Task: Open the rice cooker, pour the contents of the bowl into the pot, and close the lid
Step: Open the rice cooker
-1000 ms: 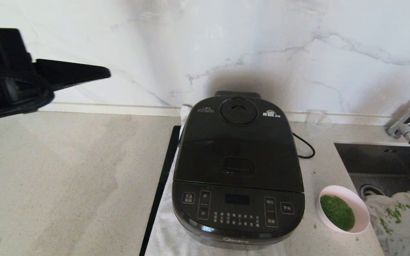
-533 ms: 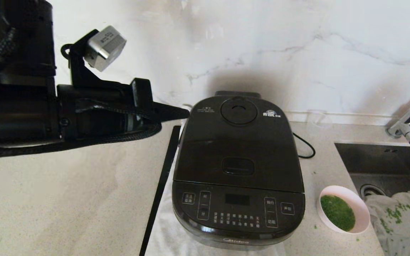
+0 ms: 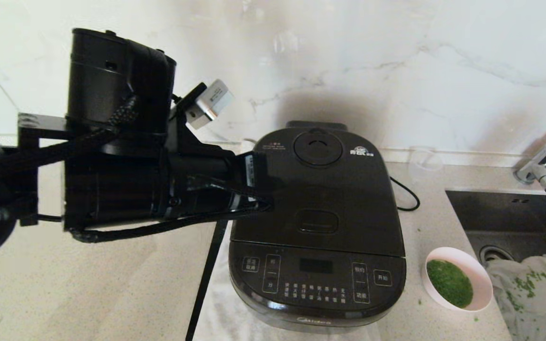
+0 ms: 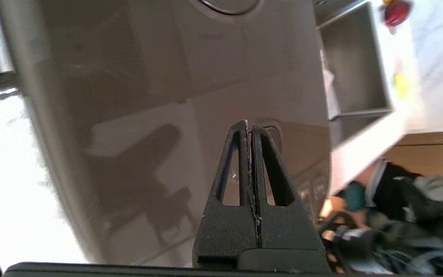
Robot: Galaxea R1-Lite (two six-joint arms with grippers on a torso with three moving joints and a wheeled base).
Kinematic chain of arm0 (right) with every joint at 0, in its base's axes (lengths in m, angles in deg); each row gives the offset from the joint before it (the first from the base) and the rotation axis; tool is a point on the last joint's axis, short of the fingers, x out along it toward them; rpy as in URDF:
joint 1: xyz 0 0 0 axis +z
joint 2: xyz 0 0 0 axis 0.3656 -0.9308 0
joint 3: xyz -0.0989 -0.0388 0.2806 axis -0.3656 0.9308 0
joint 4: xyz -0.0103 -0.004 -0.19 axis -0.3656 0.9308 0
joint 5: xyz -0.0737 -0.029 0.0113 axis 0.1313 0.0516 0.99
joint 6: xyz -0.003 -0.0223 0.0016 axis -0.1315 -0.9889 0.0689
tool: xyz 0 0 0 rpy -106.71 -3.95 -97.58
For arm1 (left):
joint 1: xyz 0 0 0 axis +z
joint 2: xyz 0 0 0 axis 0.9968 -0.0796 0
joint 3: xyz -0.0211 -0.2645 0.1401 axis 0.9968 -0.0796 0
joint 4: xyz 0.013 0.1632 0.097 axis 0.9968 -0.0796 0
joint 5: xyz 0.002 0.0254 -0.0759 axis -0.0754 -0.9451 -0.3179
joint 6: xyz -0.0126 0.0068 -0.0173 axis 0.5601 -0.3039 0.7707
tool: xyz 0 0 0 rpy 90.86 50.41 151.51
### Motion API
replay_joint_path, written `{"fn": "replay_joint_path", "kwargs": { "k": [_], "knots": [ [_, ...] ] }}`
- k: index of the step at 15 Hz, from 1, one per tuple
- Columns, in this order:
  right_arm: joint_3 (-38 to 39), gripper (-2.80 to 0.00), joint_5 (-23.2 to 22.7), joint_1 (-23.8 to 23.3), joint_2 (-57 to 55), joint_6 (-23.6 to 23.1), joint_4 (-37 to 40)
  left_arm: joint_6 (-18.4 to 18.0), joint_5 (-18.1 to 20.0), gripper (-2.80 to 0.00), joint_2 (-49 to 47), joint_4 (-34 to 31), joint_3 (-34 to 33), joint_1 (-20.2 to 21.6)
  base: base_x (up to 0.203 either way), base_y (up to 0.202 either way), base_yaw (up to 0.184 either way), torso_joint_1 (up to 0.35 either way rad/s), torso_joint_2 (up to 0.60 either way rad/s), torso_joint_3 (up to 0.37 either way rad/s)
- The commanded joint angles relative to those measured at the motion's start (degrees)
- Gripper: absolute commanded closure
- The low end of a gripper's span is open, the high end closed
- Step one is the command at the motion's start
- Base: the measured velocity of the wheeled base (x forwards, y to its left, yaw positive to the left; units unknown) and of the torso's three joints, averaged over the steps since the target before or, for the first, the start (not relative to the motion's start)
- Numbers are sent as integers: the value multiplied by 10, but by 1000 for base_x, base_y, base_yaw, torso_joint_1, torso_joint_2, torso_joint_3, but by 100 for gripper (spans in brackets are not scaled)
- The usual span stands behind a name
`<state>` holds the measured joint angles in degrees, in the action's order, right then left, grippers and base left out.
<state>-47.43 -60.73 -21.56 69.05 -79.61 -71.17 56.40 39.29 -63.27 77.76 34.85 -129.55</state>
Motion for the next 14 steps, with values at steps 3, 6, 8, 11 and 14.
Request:
{"fn": "replay_joint_path", "kwargs": {
  "k": [3, 6, 8, 11, 14],
  "knots": [
    [0, 0, 0, 0, 0, 0, 0, -6, -48, 0, -42, 18, -3, -43, 0, 0, 0, 0, 0, 0],
    [0, 0, 0, -1, 0, 0, 0, -7, -63, 0, -48, 18, -5, -54, 0, 0, 0, 0, 0, 0],
    [0, 0, 0, 0, 0, 0, 0, -6, -64, 0, -48, 19, -18, -59, 0, 0, 0, 0, 0, 0],
    [0, 0, 0, 0, 0, 0, 0, -5, -74, 0, -56, 19, -34, -61, 0, 0, 0, 0, 0, 0],
    [0, 0, 0, 0, 0, 0, 0, -5, -81, 0, -58, 20, -34, -62, 0, 0, 0, 0, 0, 0]
  ]
}}
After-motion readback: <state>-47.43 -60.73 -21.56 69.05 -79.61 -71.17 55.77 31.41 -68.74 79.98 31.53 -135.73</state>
